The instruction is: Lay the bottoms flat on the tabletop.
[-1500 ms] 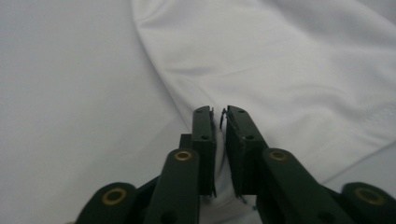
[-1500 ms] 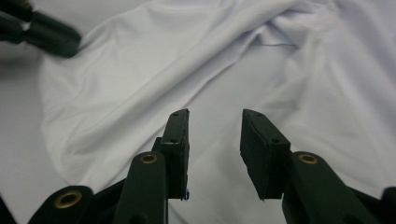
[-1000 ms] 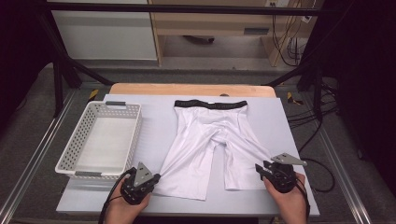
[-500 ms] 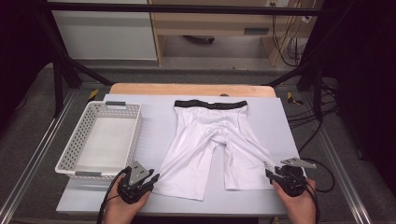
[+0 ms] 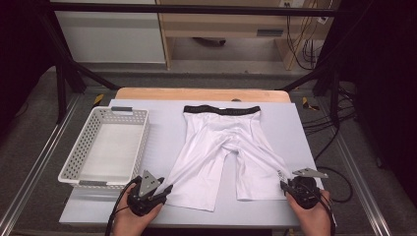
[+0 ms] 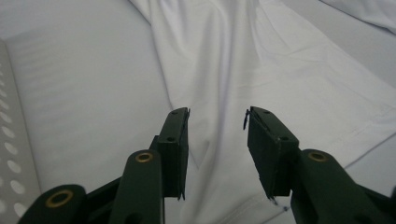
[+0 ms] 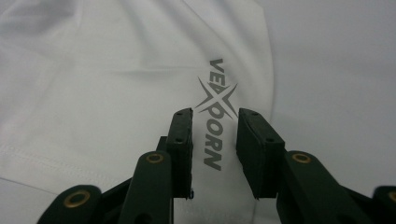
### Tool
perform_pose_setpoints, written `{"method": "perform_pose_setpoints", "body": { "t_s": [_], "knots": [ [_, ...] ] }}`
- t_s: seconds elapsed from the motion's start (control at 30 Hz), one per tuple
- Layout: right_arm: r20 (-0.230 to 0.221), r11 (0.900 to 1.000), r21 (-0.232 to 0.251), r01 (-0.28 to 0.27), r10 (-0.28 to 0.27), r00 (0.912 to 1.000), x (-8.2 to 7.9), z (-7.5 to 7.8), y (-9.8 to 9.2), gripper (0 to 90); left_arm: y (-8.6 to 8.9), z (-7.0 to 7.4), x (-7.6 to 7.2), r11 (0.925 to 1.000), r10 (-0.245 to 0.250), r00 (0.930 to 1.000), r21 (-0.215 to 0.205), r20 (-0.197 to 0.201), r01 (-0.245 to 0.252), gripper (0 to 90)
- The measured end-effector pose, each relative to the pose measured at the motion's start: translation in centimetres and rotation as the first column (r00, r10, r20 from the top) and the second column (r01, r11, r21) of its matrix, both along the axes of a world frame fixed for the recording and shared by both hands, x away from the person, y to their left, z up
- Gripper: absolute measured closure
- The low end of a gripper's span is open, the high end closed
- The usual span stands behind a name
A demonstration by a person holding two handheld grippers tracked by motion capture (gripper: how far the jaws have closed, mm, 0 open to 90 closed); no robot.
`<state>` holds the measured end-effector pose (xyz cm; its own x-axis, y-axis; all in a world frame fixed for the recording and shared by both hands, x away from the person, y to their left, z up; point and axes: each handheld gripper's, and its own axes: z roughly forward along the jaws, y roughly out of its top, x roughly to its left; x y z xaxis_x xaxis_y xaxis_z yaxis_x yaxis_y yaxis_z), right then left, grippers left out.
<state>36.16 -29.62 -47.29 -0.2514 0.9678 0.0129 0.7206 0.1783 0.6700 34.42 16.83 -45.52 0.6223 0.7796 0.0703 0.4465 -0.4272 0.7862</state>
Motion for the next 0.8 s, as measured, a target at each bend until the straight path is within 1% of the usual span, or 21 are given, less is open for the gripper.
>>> {"method": "perform_pose_setpoints", "body": {
  "t_s": [0.03, 0.1, 0.17, 0.2, 0.23, 0.27, 0.37, 0.43, 0.5, 0.57, 0.6, 0.67, 0.73, 0.77, 0.8],
  "knots": [
    [0.001, 1.0, -0.006, 0.004, -0.004, 1.0, 0.0, 0.0, -0.1, 64.4, 0.0, 0.0, 0.0, 1.0, 0.003, 1.0, -0.003, 0.001, -0.003, 58.5],
    [0.003, 0.999, -0.013, 0.033, -0.033, 0.9995, 0.0, 0.0, -0.3, 58.5, 0.1, 0.0, 0.1, 1.0, 0.006, 1.0, -0.005, -0.003, -0.006, 57.6],
    [0.002, 0.998, 0.003, 0.055, -0.055, 0.9985, 0.0, -0.1, -0.7, 55.3, 0.1, -0.1, 0.2, 0.9998, 0.006, 0.9999, -0.017, -0.012, -0.006, 55.9],
    [0.004, 0.998, 0.011, 0.054, -0.054, 0.9985, 0.0, -0.2, -0.7, 55.5, 0.1, -0.1, 0.2, 0.9998, 0.005, 0.9999, -0.021, -0.016, -0.006, 55.5],
    [0.006, 0.999, 0.009, 0.051, -0.051, 0.9987, 0.0, -0.2, -0.7, 56.9, 0.1, -0.1, 0.2, 0.9998, 0.005, 0.9999, -0.021, -0.016, -0.006, 55.3],
    [0.008, 0.999, 0.003, 0.047, -0.047, 0.9989, 0.0, -0.2, -0.7, 60.3, 0.1, -0.2, 0.2, 0.9998, 0.006, 0.9999, -0.02, -0.016, -0.006, 55.3],
    [0.001, 1.0, 0.01, 0.008, -0.008, 1.0, -0.1, -0.1, -0.3, 78.7, 0.0, -0.2, 0.2, 0.9998, 0.006, 0.9998, -0.018, -0.019, -0.007, 55.1],
    [-0.009, 1.0, 0.021, -0.015, 0.015, 0.9998, -0.2, 0.0, -0.1, 86.8, 0.1, -0.1, 0.2, 0.9998, 0.006, 0.9998, -0.019, -0.018, -0.006, 55.1],
    [-0.023, 0.999, 0.027, -0.027, 0.028, 0.9993, -0.2, 0.1, -0.1, 88.7, 0.1, -0.1, 0.2, 0.9998, 0.007, 0.9998, -0.019, -0.018, -0.007, 55.1],
    [-0.05, 0.998, 0.047, -0.035, 0.037, 0.9981, -0.5, 0.4, -0.4, 89.2, 0.1, -0.1, 0.2, 0.9997, 0.005, 0.9998, -0.023, -0.019, -0.005, 55.0],
    [-0.049, 0.998, 0.044, -0.037, 0.039, 0.998, -0.7, 0.5, -0.6, 89.1, 0.0, -0.1, 0.1, 0.9997, 0.002, 0.9998, -0.024, -0.019, -0.002, 55.0],
    [-0.041, 0.999, 0.045, -0.024, 0.026, 0.9988, -1.4, 0.8, -1.3, 88.9, -0.2, -0.2, 0.2, 0.9998, -0.004, 0.9997, -0.019, -0.023, 0.003, 54.7],
    [-0.035, 0.999, 0.041, 0.007, -0.006, 0.9994, -2.0, 0.8, -2.3, 86.0, -0.6, -0.3, 0.2, 0.9994, -0.018, 0.9992, -0.031, -0.035, 0.017, 54.5],
    [-0.017, 0.999, 0.021, 0.027, -0.027, 0.9995, -2.1, 0.9, -2.6, 82.7, -0.8, -0.4, 0.2, 0.9991, -0.024, 0.999, -0.036, -0.037, 0.022, 54.4],
    [-0.003, 0.999, 0.018, 0.031, -0.031, 0.9995, -2.1, 1.1, -2.8, 80.6, -1.1, -0.4, 0.1, 0.9989, -0.034, 0.9987, -0.034, -0.037, 0.032, 54.3]
  ]
}}
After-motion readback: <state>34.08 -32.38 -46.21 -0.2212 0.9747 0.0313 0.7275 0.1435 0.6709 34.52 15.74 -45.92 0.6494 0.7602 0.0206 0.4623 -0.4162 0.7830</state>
